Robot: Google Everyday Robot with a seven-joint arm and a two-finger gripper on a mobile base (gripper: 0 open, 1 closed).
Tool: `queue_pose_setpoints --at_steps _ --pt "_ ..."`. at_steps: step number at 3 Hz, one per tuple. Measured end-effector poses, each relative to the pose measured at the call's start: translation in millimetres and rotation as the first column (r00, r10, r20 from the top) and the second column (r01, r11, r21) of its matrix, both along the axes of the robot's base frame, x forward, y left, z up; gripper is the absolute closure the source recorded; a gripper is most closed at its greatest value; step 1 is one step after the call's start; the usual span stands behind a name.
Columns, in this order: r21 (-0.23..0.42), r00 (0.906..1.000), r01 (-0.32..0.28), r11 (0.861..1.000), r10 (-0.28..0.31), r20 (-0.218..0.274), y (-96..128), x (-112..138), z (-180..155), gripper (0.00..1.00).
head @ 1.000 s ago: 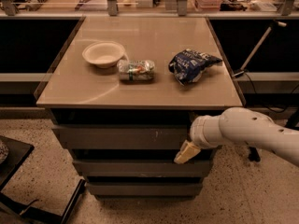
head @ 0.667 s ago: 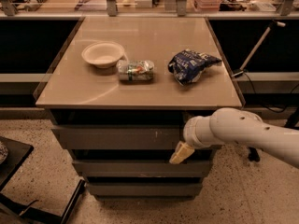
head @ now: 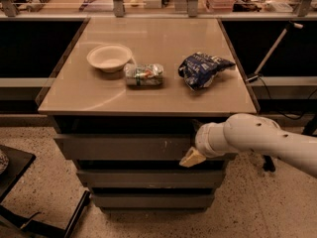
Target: Open top drawer
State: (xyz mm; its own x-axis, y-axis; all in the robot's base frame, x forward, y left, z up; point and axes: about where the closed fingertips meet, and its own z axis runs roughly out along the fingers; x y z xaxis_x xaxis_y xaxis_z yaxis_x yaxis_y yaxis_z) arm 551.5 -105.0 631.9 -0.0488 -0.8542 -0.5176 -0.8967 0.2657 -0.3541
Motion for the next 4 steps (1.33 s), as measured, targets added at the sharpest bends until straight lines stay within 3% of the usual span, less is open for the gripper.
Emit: queue_pose_setpoints --at_steps 3,4 --pt "0.0 1.0 0.0 1.0 0.0 0.0 -1.4 0.3 9.4 0.94" --pt "0.0 1.0 0.0 1.0 0.0 0.0 -1.4 0.2 12.2 1.0"
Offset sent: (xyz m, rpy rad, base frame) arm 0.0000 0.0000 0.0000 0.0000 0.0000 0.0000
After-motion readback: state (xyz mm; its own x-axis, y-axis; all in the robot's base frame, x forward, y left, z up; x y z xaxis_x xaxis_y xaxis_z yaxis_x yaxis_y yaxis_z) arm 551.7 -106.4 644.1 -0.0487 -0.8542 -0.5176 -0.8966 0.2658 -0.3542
